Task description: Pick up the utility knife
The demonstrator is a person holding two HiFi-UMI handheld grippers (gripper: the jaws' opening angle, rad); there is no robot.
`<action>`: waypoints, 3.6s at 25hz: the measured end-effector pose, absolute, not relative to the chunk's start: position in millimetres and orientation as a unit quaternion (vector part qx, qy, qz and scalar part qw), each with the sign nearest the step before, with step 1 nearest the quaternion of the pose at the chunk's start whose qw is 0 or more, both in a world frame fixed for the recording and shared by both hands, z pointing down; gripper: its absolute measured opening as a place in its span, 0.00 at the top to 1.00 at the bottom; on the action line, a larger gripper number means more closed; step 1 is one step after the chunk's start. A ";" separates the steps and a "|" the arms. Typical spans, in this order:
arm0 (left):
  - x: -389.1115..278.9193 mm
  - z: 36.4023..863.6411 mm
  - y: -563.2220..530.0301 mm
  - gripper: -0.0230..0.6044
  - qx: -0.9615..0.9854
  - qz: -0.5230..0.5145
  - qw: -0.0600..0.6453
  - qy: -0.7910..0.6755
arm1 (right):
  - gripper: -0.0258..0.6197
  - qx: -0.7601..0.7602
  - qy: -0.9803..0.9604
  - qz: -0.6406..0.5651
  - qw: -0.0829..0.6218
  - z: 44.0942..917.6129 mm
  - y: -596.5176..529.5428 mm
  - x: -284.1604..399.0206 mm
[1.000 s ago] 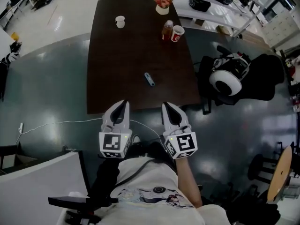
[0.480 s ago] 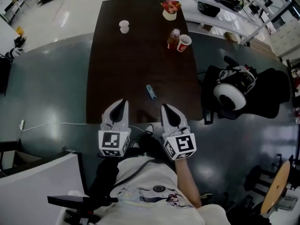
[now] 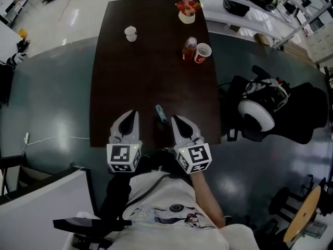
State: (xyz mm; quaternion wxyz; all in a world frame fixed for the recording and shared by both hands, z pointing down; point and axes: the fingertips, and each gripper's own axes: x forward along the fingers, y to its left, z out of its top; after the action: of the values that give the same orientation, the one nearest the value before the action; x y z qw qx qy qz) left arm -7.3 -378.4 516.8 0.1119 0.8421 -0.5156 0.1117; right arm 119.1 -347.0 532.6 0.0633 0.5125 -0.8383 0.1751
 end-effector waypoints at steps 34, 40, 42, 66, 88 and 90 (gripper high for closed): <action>-56.4 633.5 -415.0 0.96 0.811 0.200 0.245 -0.493 | 0.72 0.458 -0.783 0.334 0.255 739.7 -386.7 102.6; -59.0 643.2 -413.9 0.96 0.809 0.205 0.248 -0.492 | 0.68 0.447 -0.775 0.346 0.283 763.2 -381.9 101.5; -59.4 646.9 -413.4 0.96 0.807 0.209 0.249 -0.493 | 0.67 0.444 -0.772 0.349 0.291 769.7 -381.6 101.1; -62.4 685.4 -405.6 0.96 0.790 0.236 0.287 -0.487 | 0.65 0.432 -0.741 0.361 0.365 812.4 -379.4 94.7; -68.4 717.4 -393.2 0.97 0.779 0.264 0.317 -0.472 | 0.73 0.451 -0.718 0.336 0.409 822.0 -375.4 95.7; -69.2 716.6 -394.0 0.96 0.779 0.264 0.316 -0.473 | 0.73 0.454 -0.716 0.326 0.417 821.8 -375.5 94.7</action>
State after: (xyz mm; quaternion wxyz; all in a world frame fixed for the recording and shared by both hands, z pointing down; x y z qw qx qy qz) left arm -69.2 -394.0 716.6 0.3161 0.7789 -0.4730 0.2640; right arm 94.7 -375.5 821.8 0.4168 0.4542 -0.7165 0.3265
